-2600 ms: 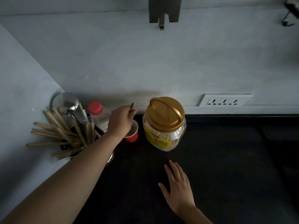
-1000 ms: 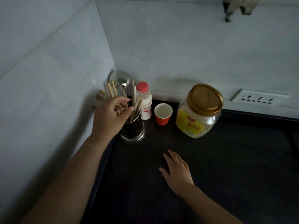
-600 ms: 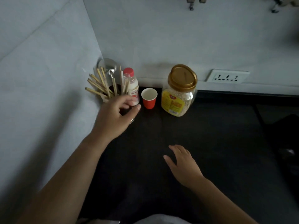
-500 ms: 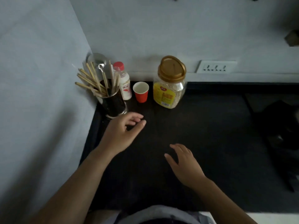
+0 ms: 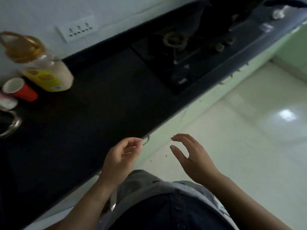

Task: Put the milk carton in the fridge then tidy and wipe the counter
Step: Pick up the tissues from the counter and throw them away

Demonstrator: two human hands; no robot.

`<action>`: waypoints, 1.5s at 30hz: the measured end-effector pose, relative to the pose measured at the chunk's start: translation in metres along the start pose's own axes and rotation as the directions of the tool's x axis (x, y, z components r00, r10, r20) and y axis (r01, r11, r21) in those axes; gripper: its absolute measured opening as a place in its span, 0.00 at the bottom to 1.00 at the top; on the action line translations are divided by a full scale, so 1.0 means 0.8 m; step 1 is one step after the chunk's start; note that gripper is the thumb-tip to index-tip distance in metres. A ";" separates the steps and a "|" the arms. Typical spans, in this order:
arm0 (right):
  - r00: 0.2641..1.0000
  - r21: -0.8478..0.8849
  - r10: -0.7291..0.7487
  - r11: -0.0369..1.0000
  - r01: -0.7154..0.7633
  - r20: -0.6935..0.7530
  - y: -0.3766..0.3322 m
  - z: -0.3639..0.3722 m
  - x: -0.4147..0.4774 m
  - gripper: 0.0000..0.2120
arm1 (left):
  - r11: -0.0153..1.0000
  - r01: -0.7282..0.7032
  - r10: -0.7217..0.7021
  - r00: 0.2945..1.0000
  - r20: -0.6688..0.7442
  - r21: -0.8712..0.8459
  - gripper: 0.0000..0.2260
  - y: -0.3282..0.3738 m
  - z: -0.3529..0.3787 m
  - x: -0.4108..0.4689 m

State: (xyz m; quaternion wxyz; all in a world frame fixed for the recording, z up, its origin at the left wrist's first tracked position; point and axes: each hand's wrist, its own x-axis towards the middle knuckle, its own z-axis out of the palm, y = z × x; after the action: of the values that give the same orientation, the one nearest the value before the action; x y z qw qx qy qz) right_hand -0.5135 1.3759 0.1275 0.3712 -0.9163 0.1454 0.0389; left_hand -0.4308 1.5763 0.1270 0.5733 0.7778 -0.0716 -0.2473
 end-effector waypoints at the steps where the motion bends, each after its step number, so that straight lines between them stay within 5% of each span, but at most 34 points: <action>1: 0.999 0.011 0.037 0.999 -0.037 -0.033 0.024 -0.011 -0.022 0.22 | 1.000 -0.010 0.010 0.999 0.037 0.007 0.11 0.006 0.028 0.001; 9: 0.848 0.275 0.436 0.891 -0.361 -0.301 0.153 -0.080 -0.187 0.25 | 0.988 -0.097 0.034 0.900 0.434 0.124 0.08 0.058 0.220 0.011; 15: 0.709 0.448 0.590 0.792 -0.415 -0.386 0.200 -0.096 -0.213 0.17 | 0.970 -0.120 -0.032 0.798 0.602 0.211 0.03 0.082 0.316 0.042; 22: 0.681 0.476 0.626 0.764 -0.437 -0.380 0.282 -0.147 -0.158 0.22 | 0.954 -0.104 -0.118 0.733 0.670 0.282 0.04 0.098 0.425 0.127; 32: 0.580 0.471 0.612 0.788 -0.396 -0.537 0.409 -0.366 -0.007 0.23 | 0.947 -0.247 0.012 0.663 0.748 0.204 0.06 0.258 0.622 0.323; 45: 0.497 0.546 0.668 0.742 -0.388 -0.554 0.625 -0.562 0.083 0.21 | 0.892 -0.362 -0.012 0.582 0.813 0.273 0.05 0.331 0.887 0.461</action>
State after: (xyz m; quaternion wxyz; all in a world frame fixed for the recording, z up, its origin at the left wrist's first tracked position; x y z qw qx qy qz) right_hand -0.6141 0.7077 0.1055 0.4083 -0.6796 0.5614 -0.2373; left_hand -0.3965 0.7352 0.1044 0.3255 0.6752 -0.4479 -0.4874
